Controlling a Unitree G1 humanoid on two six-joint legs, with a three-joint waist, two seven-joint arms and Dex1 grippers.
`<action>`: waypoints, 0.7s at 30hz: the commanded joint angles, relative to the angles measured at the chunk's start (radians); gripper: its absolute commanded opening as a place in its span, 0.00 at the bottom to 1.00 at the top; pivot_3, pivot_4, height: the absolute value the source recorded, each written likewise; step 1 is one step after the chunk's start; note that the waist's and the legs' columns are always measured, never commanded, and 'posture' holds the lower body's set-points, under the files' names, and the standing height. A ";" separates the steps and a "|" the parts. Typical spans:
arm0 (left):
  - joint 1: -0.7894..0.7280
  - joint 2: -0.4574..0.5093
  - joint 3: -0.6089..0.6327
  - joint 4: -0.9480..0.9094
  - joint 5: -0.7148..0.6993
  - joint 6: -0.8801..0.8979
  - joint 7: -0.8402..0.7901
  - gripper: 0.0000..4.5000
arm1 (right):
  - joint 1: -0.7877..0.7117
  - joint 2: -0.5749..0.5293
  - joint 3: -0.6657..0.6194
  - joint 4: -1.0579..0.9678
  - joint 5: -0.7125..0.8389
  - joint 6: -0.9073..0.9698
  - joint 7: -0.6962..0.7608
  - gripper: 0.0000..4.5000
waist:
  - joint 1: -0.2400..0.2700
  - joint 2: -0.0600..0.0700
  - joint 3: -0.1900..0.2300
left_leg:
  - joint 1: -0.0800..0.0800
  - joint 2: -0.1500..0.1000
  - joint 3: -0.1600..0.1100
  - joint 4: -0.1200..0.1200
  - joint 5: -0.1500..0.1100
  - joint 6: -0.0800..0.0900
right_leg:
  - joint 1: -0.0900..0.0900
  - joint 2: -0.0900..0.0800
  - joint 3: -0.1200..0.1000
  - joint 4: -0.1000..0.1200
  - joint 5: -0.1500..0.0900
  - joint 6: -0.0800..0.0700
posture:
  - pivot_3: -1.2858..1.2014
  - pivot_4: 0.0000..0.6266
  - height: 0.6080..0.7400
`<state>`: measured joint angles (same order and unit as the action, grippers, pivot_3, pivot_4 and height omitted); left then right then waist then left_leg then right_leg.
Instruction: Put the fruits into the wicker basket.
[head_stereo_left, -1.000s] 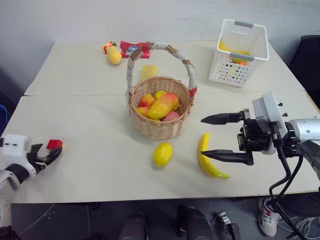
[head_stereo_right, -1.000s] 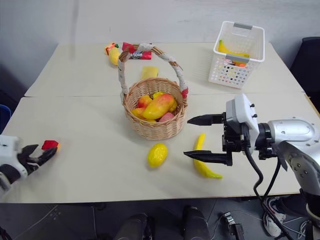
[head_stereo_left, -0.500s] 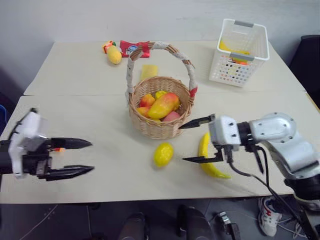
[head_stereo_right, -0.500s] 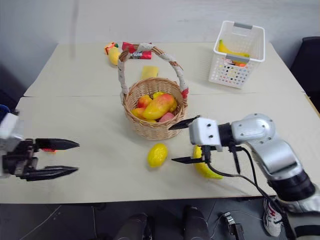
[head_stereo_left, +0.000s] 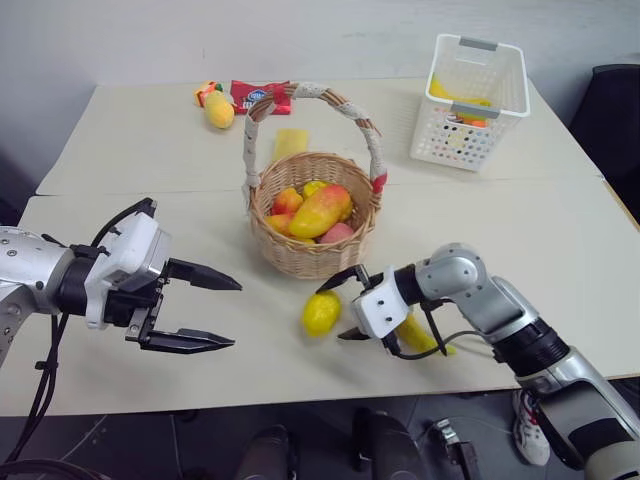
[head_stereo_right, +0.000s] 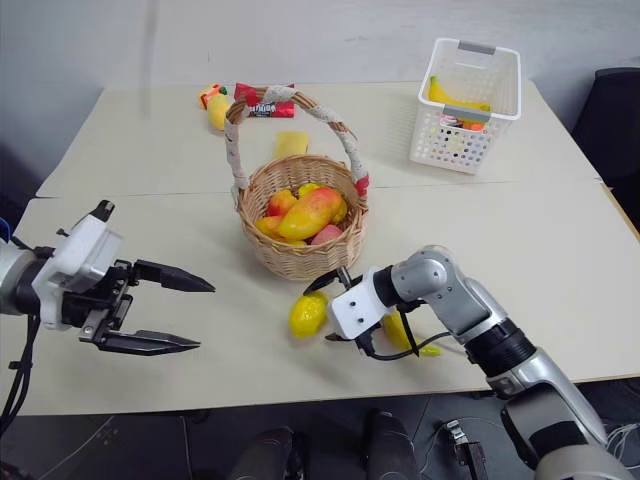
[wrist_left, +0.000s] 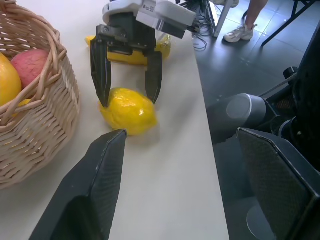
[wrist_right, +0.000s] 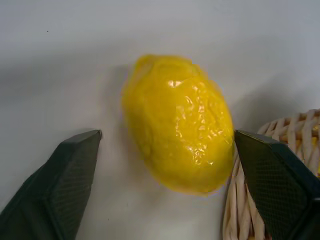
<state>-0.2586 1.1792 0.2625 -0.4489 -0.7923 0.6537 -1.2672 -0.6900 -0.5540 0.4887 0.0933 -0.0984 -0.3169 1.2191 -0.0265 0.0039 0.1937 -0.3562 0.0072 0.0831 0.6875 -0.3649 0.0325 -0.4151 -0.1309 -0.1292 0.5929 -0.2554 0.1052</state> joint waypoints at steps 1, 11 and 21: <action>-0.025 0.001 0.009 0.010 0.014 -0.013 0.006 0.83 | -0.020 0.021 0.003 0.027 -0.025 -0.043 -0.025 0.70 | -0.001 0.000 0.000 | 0.000 0.000 0.000 0.001 0.000 0.000 | 0.000 0.000 0.000 0.001 0.000 0.000 | 0.52 0.24 1.00; -0.069 -0.026 -0.001 0.022 0.006 0.001 0.047 0.83 | 0.014 0.022 -0.230 -0.269 0.470 0.522 -0.021 0.00 | 0.001 0.001 0.001 | -0.002 0.002 -0.002 0.006 -0.001 -0.001 | 0.000 0.001 0.000 0.003 0.000 0.000 | 0.52 0.24 1.00; -0.067 -0.023 0.006 0.053 0.030 -0.007 0.041 0.83 | 0.020 -0.040 -0.201 -0.326 0.418 0.605 0.010 0.27 | 0.002 0.001 0.001 | -0.002 0.003 -0.002 0.007 -0.002 -0.002 | 0.000 0.001 -0.001 0.005 -0.001 -0.002 | 0.52 0.24 1.00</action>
<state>-0.3310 1.1429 0.2449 -0.3878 -0.7717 0.6557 -1.2171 -0.6768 -0.5838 0.2820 -0.1917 0.3268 0.3041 1.2168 -0.0248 0.0048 0.1942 -0.3583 0.0098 0.0809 0.6950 -0.3668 0.0302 -0.4155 -0.1297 -0.1298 0.5980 -0.2563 0.1030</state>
